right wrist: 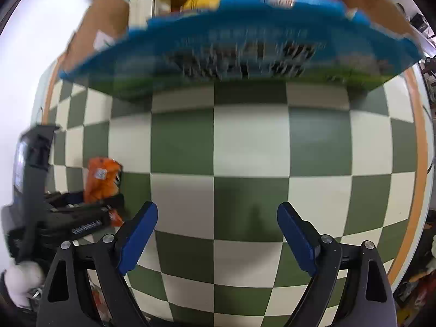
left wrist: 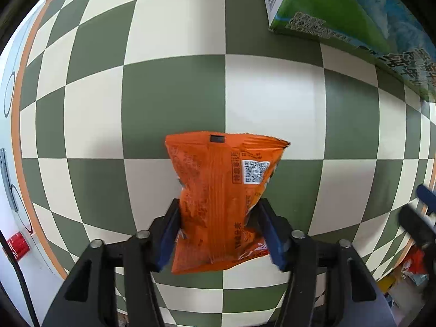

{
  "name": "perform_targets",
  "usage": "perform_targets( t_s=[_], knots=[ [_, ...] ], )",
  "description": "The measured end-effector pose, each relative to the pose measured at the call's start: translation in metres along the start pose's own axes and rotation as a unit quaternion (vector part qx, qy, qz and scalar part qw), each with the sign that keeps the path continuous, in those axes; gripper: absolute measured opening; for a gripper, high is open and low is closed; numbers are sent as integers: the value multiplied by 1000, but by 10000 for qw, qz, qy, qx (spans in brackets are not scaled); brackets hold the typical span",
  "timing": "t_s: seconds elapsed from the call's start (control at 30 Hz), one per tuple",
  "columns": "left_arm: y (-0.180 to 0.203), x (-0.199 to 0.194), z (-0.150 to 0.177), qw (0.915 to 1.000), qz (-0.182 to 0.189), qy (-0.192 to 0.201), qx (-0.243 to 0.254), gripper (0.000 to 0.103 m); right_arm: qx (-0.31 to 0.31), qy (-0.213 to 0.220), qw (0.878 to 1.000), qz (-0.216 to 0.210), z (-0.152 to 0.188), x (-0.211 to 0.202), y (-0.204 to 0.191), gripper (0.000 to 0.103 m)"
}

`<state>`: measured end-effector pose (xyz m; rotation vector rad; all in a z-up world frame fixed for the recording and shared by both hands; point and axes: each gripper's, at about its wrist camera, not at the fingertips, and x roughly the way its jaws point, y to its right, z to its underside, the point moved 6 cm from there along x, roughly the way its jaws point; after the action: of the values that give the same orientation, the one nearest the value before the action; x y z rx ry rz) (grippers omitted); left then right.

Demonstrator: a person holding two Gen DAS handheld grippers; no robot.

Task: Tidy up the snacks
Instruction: 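Lift the orange bag with the left tool and carry it over the box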

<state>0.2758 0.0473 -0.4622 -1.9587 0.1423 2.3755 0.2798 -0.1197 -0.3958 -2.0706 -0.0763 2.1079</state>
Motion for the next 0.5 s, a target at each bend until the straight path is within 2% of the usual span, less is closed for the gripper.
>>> perform_targets(
  t_s=[0.23, 0.5],
  knots=[
    [10, -38, 13, 9995, 135, 271, -103, 49, -104, -185, 9997, -73, 12, 17, -6, 92],
    [17, -108, 26, 9953, 510, 827, -53, 49, -236, -53, 9987, -438, 15, -14, -14, 92]
  ],
)
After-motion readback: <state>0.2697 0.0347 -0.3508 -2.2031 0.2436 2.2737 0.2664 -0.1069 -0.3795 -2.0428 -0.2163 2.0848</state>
